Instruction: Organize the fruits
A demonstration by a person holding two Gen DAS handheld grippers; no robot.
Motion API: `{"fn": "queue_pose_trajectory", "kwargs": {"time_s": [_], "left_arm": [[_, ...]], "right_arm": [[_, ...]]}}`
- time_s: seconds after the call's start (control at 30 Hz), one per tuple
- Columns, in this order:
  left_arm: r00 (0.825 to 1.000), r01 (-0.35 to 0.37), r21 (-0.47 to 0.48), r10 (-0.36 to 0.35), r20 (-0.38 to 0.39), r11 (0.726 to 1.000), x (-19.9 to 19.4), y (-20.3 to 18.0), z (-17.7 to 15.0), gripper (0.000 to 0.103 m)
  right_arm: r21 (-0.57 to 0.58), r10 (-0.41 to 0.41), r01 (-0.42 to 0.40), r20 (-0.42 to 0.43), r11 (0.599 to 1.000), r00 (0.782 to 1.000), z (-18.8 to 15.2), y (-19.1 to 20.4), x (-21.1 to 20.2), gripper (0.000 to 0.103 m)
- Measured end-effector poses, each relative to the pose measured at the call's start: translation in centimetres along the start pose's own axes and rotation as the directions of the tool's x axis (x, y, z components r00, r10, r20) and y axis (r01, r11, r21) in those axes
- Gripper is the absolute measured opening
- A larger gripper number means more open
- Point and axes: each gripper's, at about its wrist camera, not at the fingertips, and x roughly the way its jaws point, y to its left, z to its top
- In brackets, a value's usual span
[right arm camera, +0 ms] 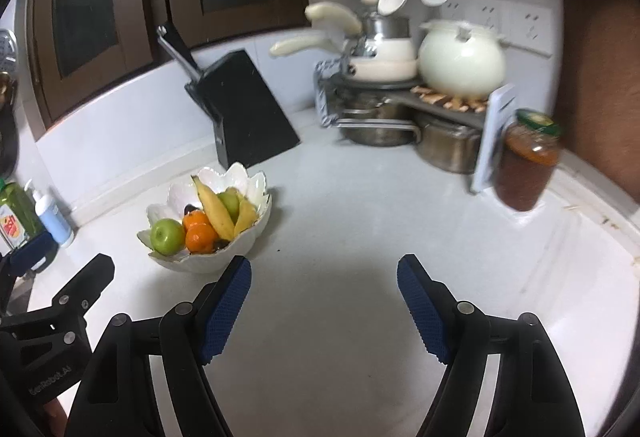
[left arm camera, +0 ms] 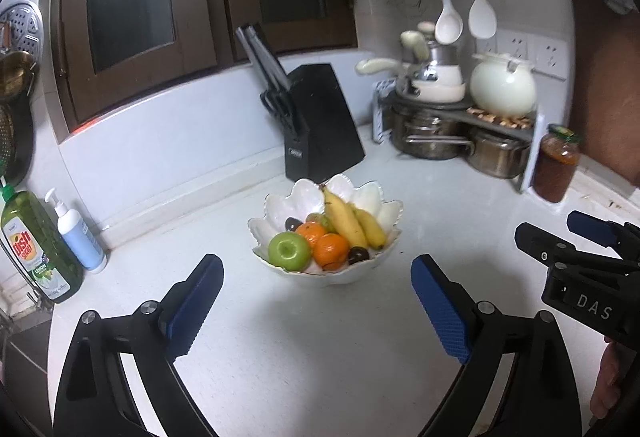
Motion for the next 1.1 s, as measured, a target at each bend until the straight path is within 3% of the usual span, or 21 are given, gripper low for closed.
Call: {"fn": "queue_pose_trajectory", "kwargs": {"time_s": [0.17,0.4,0.63,1.1], "left_arm": [[0.998,0.048,0.001,-0.048,0.039,0.999,-2.5,0.4,-0.4,0.097],[0.989,0.116,0.046,-0.119,0.082,0.992,-6.7,2.1,-1.6,0.102],[0.98,0.166,0.096,-0.175,0.093,0.981,-11.0,3.4,-3.4,0.103],[0.961,0.22,0.096,-0.232,0.147,0.971,-18.0,3.6,-5.2,0.103]], "right_arm": [[0.01,-0.057,0.056,0.054,0.998,0.997,-0.7,0.3,-4.0,0.086],[0.061,-0.129,0.124,0.094,0.99,0.987,-2.7,1.7,-9.1,0.091],[0.126,-0.223,0.207,0.12,0.97,0.968,-5.8,3.6,-14.5,0.093],[0.175,-0.286,0.258,0.158,0.95,0.945,-9.0,4.3,-22.9,0.094]]}}
